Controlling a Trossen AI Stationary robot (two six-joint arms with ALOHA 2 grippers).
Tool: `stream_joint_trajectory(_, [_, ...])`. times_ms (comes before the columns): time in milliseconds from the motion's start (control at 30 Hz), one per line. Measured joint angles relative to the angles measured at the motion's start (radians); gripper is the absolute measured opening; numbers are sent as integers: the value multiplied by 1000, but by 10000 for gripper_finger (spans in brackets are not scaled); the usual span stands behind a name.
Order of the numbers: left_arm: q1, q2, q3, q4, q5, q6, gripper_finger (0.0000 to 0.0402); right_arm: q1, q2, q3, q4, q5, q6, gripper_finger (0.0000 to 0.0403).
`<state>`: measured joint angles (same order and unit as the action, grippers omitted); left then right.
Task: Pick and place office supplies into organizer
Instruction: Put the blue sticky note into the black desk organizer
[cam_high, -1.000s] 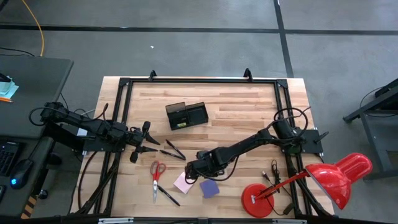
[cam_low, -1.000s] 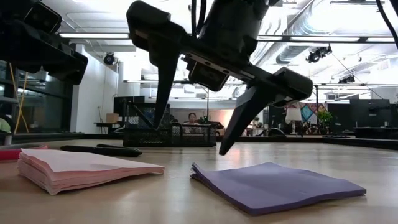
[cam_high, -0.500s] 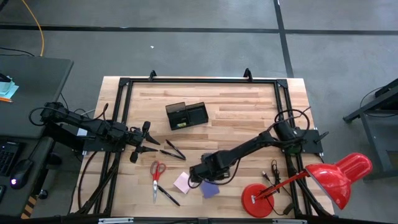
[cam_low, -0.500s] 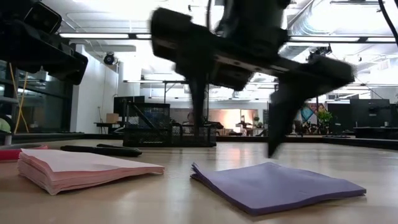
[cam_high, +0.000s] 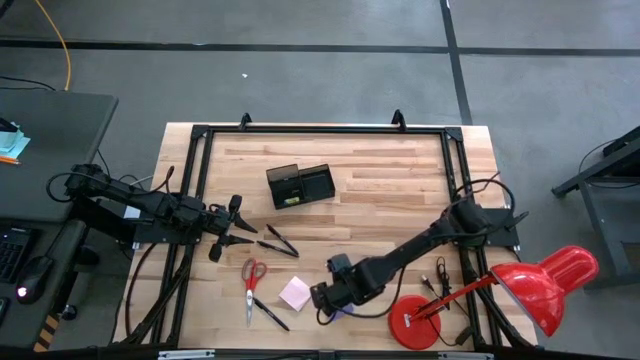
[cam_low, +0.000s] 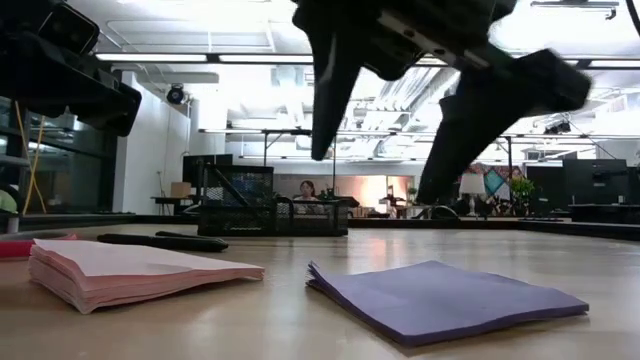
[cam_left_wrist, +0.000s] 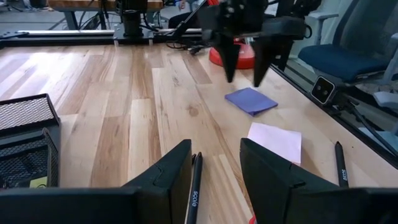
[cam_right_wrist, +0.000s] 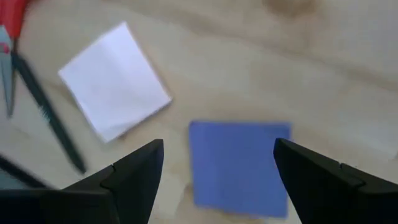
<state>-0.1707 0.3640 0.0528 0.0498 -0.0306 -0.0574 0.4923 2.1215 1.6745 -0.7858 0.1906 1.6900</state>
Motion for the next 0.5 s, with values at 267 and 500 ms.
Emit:
stream_joint_trajectory(267, [0, 0, 0, -1, 0, 0, 122, 24, -18, 0, 7, 52, -141, 298])
stream_joint_trajectory(500, [0, 0, 0, -1, 0, 0, 122, 35, -13, -31, 0, -22, -57, 298])
